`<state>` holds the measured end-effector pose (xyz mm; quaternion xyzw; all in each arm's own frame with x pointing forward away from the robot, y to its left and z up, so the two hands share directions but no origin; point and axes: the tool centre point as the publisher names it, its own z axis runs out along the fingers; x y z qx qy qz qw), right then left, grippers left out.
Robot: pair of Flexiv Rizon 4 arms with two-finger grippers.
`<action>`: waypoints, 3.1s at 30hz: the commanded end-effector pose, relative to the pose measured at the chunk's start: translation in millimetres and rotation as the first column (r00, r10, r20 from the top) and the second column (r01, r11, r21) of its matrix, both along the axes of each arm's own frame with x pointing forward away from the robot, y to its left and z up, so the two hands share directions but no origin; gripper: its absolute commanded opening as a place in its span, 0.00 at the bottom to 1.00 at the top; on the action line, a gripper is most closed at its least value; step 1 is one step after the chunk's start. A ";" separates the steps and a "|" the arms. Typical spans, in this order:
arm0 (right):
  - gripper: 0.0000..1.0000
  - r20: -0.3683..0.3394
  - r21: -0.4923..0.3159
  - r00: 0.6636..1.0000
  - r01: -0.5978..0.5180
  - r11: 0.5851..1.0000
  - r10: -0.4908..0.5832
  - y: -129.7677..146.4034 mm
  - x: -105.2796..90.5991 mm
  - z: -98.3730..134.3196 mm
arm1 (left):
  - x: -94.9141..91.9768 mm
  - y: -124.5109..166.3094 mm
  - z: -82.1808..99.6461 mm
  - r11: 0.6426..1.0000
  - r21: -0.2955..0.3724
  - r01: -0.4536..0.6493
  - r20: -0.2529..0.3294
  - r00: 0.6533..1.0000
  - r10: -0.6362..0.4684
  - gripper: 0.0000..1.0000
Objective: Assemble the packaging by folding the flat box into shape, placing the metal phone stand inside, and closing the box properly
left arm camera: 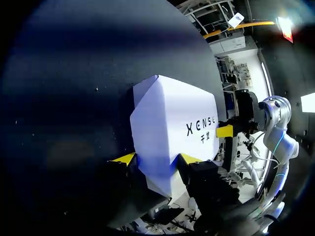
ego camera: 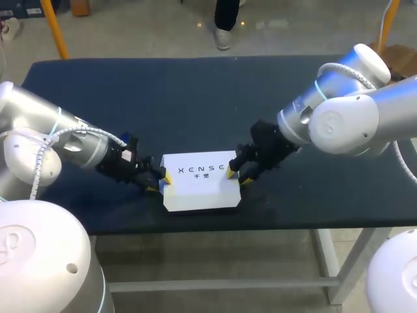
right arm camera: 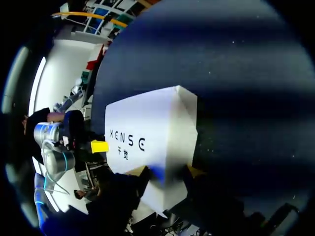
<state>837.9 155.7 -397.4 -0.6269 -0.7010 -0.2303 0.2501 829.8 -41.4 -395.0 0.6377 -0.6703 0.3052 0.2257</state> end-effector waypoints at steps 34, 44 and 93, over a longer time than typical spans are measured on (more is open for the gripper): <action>0.49 -0.016 0.006 1.000 0.000 1.000 0.000 0.9 2.4 -1.1 | 0.4 -9.8 -0.4 0.991 0.125 -0.045 -0.027 0.998 0.049 0.44; 0.49 -0.025 0.008 1.000 0.015 1.000 -0.015 3.0 2.3 -1.6 | 1.5 -15.9 -0.8 0.993 0.118 -0.030 -0.034 0.999 0.034 0.44; 0.47 -0.039 0.016 0.999 0.034 0.999 -0.034 1.4 2.5 5.8 | 1.1 -20.3 3.0 0.995 0.103 -0.011 -0.063 0.998 0.018 0.46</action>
